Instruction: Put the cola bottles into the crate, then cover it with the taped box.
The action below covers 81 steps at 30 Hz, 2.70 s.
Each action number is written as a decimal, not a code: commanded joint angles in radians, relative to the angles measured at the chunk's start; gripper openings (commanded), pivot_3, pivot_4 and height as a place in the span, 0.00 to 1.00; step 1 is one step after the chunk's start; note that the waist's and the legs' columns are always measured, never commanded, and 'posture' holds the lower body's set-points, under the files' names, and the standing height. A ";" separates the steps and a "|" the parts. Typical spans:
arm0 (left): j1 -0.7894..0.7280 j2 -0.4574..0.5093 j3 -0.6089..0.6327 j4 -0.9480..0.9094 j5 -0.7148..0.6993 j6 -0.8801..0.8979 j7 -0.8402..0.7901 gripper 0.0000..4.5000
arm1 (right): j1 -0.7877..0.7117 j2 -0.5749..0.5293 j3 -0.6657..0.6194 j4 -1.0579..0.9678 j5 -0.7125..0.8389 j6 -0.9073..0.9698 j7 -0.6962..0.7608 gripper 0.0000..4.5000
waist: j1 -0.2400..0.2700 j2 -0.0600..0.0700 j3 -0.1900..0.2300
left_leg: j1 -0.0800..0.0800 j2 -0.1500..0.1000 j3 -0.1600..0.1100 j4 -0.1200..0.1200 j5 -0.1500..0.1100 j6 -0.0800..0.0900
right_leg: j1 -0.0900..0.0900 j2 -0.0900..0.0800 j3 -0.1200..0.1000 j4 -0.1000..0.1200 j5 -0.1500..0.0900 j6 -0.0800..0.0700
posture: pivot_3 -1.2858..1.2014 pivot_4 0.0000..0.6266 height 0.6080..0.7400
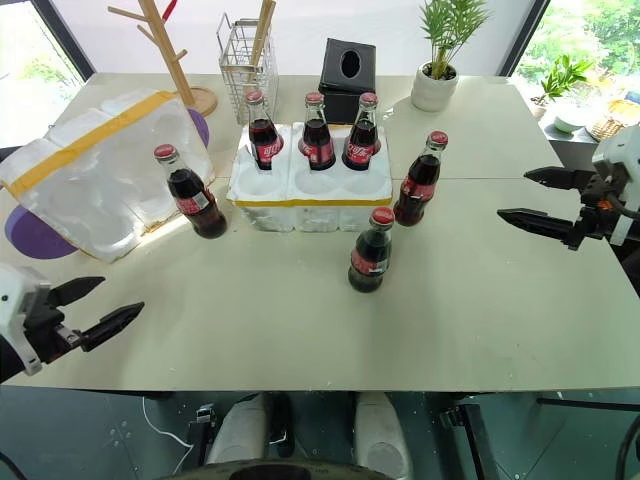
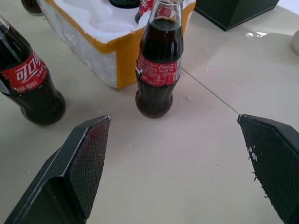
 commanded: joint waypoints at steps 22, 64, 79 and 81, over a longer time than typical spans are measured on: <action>-0.200 0.021 -0.009 0.050 -0.053 0.016 0.031 0.99 | -0.068 -0.091 -0.024 -0.059 0.053 0.117 0.066 1.00 | 0.003 0.003 0.001 | 0.001 -0.001 0.000 0.000 0.002 -0.002 | 0.001 0.000 0.000 0.001 0.001 0.000 | 0.52 0.24 1.00; -0.971 -0.035 -0.536 0.727 0.236 -0.220 -0.152 0.60 | -0.197 -0.170 -0.127 -0.523 0.540 0.603 -0.011 1.00 | 0.005 0.006 0.000 | 0.000 0.000 0.000 0.001 0.004 -0.005 | 0.000 0.003 -0.001 0.002 0.005 0.002 | 0.52 0.24 1.00; -1.324 -0.002 -0.493 0.704 -0.005 0.110 -0.257 0.60 | -0.133 -0.116 -0.104 -0.529 0.443 0.502 -0.107 1.00 | 0.012 0.003 0.001 | -0.001 -0.001 -0.001 0.003 0.005 -0.006 | 0.002 0.004 -0.002 0.003 0.005 0.003 | 0.52 0.24 1.00; -1.403 -0.067 -0.511 0.798 0.022 0.070 -0.222 0.60 | -0.143 -0.100 -0.094 -0.523 0.426 0.487 -0.139 1.00 | 0.012 0.002 0.001 | -0.001 -0.002 -0.001 0.003 0.005 -0.006 | 0.002 0.004 -0.002 0.003 0.006 0.004 | 0.52 0.24 1.00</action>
